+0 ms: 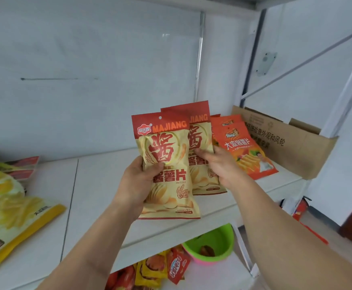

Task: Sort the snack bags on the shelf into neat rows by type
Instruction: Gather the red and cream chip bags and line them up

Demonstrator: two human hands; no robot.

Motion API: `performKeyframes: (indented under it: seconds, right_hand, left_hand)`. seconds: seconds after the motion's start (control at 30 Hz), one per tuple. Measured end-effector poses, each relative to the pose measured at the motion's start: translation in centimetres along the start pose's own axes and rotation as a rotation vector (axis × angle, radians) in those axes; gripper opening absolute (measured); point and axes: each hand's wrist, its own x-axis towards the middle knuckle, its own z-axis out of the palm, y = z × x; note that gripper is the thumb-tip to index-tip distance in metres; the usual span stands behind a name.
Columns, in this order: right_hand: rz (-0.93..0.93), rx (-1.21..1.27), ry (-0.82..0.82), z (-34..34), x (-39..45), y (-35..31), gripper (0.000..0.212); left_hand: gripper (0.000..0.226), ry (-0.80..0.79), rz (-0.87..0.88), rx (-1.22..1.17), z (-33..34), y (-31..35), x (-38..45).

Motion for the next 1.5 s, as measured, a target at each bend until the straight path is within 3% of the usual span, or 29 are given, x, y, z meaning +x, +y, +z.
performKeyframes:
  seconds: [0.47,0.7,0.8,0.93,1.1,1.23,1.5]
  right_hand:
    - [-0.021,-0.077,-0.115,-4.2,10.4,5.7,0.018]
    - [-0.096,-0.202,-0.034,-4.0,11.5,6.2,0.015]
    - [-0.083,-0.212,-0.026,-4.3,11.2,5.6,0.038]
    - [-0.067,-0.120,-0.085,-4.8,10.6,4.9,0.052]
    - [-0.049,-0.120,-0.196,-5.4,11.3,5.9,0.025]
    - [-0.094,-0.146,-0.161,-5.3,12.4,6.9,0.057]
    - [-0.123,-0.203,-0.129,-4.7,14.4,6.9,0.054]
  left_hand:
    - [0.021,0.295,-0.009,0.183,7.8,-4.3,2.9]
    - [0.024,0.436,-0.001,0.378,10.2,-6.3,4.9]
    - [0.020,0.484,0.023,0.444,11.5,-6.7,5.8]
    - [0.021,0.526,0.040,0.471,13.1,-7.5,7.2]
    - [0.030,0.556,0.064,0.466,14.5,-8.6,8.5]
    - [0.031,0.565,0.057,0.453,15.0,-9.0,9.5]
    - [0.042,0.579,0.059,0.445,15.2,-9.1,11.9]
